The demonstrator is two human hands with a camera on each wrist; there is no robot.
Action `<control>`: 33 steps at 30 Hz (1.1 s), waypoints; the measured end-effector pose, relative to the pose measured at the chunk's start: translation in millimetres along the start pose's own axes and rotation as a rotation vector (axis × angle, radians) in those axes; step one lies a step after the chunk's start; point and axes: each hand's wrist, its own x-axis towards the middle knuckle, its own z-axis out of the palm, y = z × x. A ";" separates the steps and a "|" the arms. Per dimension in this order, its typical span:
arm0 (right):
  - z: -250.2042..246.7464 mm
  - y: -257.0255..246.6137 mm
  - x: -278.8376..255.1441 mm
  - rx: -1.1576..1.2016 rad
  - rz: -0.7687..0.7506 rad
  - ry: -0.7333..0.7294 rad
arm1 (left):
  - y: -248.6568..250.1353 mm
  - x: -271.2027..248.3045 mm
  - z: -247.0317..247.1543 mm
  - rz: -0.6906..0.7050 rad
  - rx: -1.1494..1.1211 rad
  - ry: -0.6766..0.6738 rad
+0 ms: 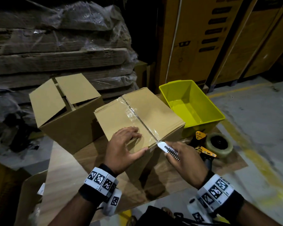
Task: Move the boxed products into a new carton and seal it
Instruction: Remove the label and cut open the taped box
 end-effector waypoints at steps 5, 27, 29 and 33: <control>-3.7 -3.2 2.6 -0.008 -0.004 -0.011 | -0.2 0.0 -0.2 -0.007 -0.009 0.009; -7.4 -6.5 -6.4 0.013 0.070 0.016 | 0.3 -1.1 -1.7 0.019 -0.038 0.022; -6.5 -9.4 -5.9 0.013 0.078 -0.001 | -0.4 -0.5 -1.2 0.024 -0.044 0.026; 2.0 -15.4 -4.7 -0.059 0.084 -0.048 | -0.1 -0.5 -2.7 0.035 -0.050 0.031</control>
